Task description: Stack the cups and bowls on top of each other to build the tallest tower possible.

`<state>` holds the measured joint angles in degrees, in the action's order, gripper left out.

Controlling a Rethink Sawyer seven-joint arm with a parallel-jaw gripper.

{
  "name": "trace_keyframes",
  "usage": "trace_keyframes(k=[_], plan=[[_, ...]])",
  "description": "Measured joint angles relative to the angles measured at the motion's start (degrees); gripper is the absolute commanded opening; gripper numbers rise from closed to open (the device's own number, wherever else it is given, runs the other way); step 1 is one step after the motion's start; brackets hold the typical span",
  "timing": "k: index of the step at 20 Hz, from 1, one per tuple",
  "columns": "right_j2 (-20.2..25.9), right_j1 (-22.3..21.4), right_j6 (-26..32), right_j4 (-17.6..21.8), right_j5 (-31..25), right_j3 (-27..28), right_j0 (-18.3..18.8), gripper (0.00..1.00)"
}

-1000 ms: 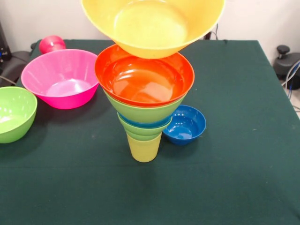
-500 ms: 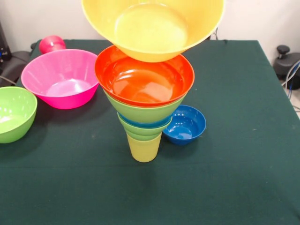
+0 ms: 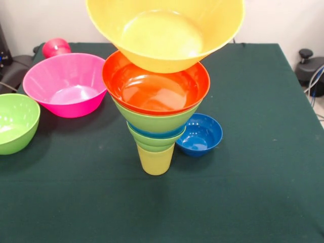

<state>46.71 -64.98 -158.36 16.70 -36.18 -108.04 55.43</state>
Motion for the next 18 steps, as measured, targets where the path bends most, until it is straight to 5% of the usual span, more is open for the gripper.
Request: trace_keyframes(k=[18], plan=[[0.2, 0.0, 0.0, 1.2, 7.0, 0.0, 1.9, 0.0]])
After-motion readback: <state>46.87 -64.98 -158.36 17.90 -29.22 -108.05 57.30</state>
